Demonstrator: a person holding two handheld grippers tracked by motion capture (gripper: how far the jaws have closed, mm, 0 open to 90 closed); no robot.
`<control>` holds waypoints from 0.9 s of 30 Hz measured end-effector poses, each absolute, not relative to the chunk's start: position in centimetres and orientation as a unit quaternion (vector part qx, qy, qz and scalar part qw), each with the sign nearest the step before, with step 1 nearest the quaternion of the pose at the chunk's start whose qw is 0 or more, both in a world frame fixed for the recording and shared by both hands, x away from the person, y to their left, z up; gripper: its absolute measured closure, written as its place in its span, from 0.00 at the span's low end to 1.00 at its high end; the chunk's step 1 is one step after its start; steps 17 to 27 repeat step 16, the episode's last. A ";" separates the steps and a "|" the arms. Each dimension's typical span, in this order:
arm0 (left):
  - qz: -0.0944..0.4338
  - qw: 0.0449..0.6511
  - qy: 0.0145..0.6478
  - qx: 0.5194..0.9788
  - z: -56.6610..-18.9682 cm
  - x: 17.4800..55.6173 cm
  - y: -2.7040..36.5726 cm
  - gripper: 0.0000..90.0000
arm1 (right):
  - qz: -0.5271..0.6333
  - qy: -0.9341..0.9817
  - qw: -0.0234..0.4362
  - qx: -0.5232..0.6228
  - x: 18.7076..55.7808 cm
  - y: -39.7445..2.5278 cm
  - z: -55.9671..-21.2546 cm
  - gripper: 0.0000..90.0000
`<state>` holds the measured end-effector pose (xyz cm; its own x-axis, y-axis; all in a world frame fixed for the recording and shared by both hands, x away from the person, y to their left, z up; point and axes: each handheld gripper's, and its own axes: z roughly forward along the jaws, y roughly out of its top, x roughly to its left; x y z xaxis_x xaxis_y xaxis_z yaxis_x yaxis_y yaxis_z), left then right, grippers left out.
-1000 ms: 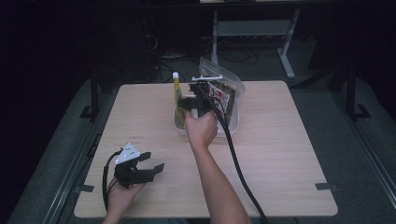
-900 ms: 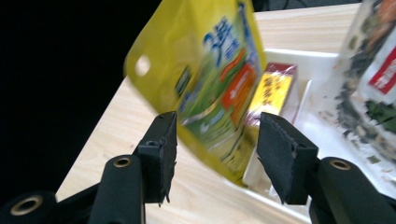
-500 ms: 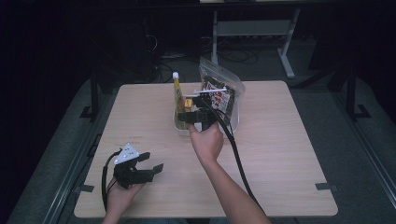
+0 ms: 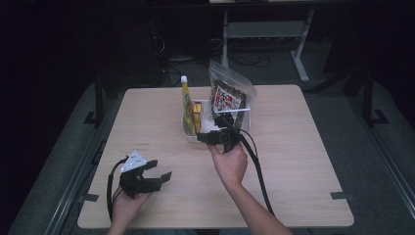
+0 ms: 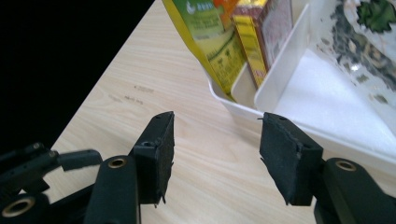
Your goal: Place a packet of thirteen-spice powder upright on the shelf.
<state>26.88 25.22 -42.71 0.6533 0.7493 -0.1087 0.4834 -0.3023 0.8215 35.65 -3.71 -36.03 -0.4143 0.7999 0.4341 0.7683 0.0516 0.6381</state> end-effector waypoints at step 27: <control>0.146 0.445 0.385 0.795 -42.8 26.8 25.1 0.28 | 0.413 0.726 -0.009 0.550 32.2 -7.1 -39.9 0.46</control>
